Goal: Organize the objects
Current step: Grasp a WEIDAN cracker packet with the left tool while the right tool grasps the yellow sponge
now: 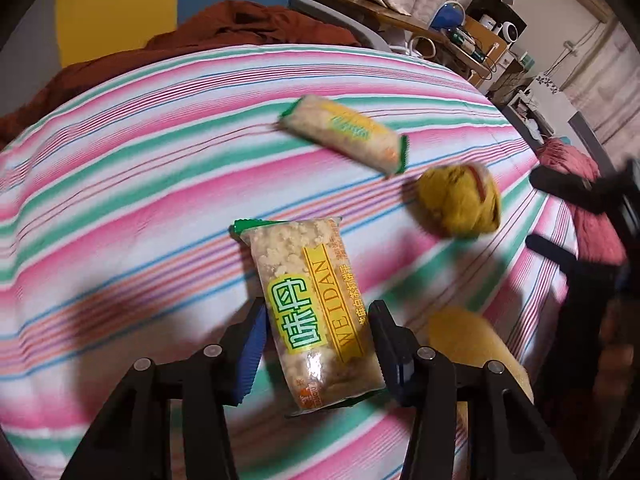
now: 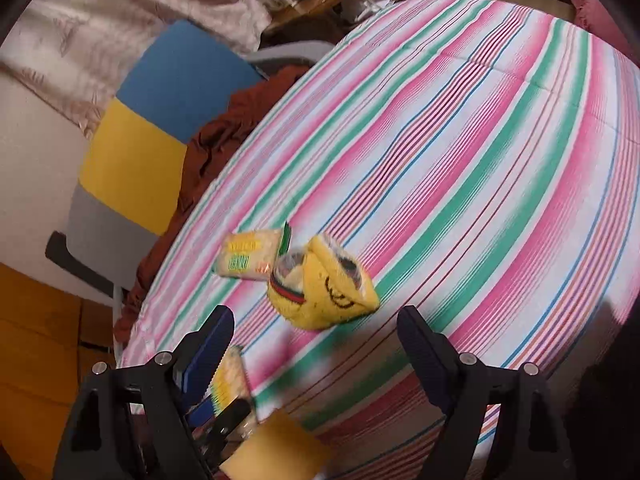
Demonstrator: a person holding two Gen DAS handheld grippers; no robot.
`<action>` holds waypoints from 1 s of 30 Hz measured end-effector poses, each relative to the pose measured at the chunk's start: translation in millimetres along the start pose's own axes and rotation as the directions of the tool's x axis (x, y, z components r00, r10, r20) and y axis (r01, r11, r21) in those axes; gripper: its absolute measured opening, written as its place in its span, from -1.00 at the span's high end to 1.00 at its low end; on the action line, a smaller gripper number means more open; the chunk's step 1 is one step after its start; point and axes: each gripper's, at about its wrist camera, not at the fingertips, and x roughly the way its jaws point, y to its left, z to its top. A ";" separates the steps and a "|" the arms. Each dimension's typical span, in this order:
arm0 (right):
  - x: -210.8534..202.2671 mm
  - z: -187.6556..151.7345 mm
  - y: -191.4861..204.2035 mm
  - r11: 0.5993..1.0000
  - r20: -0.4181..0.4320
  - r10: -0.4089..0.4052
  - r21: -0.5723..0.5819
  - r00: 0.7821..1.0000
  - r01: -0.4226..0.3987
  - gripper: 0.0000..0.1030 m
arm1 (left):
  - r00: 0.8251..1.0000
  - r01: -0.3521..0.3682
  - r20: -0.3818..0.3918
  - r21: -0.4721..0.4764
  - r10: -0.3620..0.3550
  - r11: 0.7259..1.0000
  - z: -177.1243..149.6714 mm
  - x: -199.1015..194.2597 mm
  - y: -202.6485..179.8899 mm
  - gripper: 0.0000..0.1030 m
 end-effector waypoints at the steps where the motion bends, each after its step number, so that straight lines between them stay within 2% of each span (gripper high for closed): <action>1: 4.8 -1.1 2.3 1.000 -0.028 0.005 -0.012 1.000 -0.005 -0.66 | 1.000 -0.001 0.008 -0.002 0.001 1.000 -7.9 -6.2 6.9 0.01; 6: 31.2 -14.7 24.8 0.991 -0.188 0.022 -0.126 0.982 -0.046 -0.66 | 0.995 -0.084 0.058 0.014 0.083 0.996 -45.0 -32.5 32.4 0.01; 8: 39.2 -26.5 40.3 0.976 -0.257 0.044 -0.197 0.965 -0.097 -0.66 | 0.990 -0.119 0.085 0.049 0.114 0.992 -56.1 -35.5 31.7 0.01; 10: 46.0 -37.8 52.6 0.959 -0.299 0.013 -0.266 0.954 -0.097 -0.66 | 0.988 -0.122 0.103 0.051 0.116 0.991 -62.3 -38.0 35.2 0.02; 12: 52.5 -49.3 64.5 0.934 -0.320 -0.048 -0.350 0.946 -0.071 -0.65 | 0.985 -0.129 0.126 0.063 0.121 0.990 -63.9 -35.9 35.5 0.02; 15: 61.5 -58.3 70.8 0.913 -0.349 -0.098 -0.404 0.932 -0.056 -0.66 | 0.978 -0.148 0.158 0.074 0.134 0.986 -66.9 -30.7 28.3 0.01; 18: 65.2 -61.7 73.0 0.908 -0.362 -0.104 -0.414 0.926 -0.060 -0.66 | 0.981 -0.124 0.160 0.054 0.114 0.991 -64.1 -29.6 29.3 0.01; 20: 64.6 -62.3 72.9 0.908 -0.368 -0.091 -0.412 0.925 -0.074 -0.69 | 0.984 -0.129 0.134 0.083 0.117 0.988 -59.0 -28.4 25.8 0.00; 22: 69.2 -62.2 74.8 0.907 -0.368 -0.106 -0.416 0.924 -0.062 -0.71 | 0.986 -0.139 0.107 0.115 0.127 0.984 -55.5 -27.4 21.3 -0.10; 23: 69.0 -62.8 73.3 0.907 -0.369 -0.112 -0.417 0.923 -0.057 -0.71 | 0.986 -0.150 0.096 0.129 0.138 0.980 -53.0 -26.5 18.8 -0.35; 24: 70.5 -62.5 75.7 0.908 -0.368 -0.110 -0.415 0.923 -0.057 -0.71 | 0.984 -0.161 0.094 0.134 0.149 0.978 -52.5 -26.2 17.4 -0.53; 28: 71.1 -57.0 75.9 0.911 -0.363 -0.107 -0.408 0.926 -0.055 -0.71 | 0.981 -0.180 0.096 0.125 0.169 0.976 -44.3 -20.9 17.7 -0.53; 30: 72.3 -57.3 76.5 0.911 -0.365 -0.107 -0.409 0.925 -0.056 -0.71 | 0.981 -0.177 0.093 0.086 0.169 0.980 -40.6 -15.4 23.7 -0.49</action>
